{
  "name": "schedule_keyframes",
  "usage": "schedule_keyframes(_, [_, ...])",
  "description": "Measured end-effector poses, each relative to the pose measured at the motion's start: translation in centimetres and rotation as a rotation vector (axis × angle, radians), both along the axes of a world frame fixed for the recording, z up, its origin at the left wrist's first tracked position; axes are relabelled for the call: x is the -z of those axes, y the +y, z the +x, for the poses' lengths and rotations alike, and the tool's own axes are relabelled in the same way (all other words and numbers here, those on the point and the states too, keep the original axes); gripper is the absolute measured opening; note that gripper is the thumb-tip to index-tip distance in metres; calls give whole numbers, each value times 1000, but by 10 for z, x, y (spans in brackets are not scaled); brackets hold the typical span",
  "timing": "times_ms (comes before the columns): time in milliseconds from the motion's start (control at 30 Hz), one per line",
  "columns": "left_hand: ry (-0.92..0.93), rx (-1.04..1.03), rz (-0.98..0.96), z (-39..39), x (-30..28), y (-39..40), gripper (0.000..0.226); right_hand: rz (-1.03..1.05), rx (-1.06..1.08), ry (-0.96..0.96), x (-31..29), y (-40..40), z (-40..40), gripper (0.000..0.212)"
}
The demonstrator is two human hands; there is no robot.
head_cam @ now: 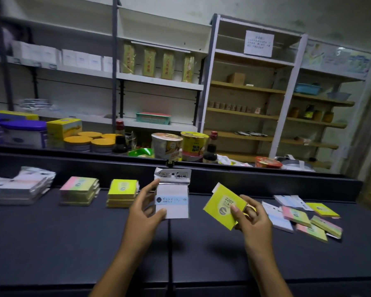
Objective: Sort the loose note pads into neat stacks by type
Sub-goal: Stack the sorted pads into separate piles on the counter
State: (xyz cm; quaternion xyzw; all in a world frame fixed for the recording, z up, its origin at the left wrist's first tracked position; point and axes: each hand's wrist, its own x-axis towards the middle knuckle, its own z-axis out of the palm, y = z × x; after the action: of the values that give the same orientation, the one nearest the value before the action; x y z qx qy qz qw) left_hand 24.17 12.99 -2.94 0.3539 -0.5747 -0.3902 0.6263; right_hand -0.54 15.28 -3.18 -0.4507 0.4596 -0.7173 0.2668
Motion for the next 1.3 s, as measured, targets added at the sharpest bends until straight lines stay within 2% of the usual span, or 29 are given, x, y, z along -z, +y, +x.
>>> schedule_keyframes(300, [16,-119,-1,117,-5,23,69,-43,-108,110,-4,-8,107,32])
schedule_keyframes(500, [11,-204,15,162,-7,24,68,-34,-189,133,-11,-33,154,31])
schedule_keyframes(833, [28,-317,10,175,-13,-3,69,22,-330,275,-16,-114,190,29])
schedule_keyframes(1100, [21,-360,23,174,-15,-23,69,172,-301,441,-18,-182,211,26])
schedule_keyframes(1300, [6,-388,34,179,-10,-32,69,214,-251,665,-13,-196,215,27])
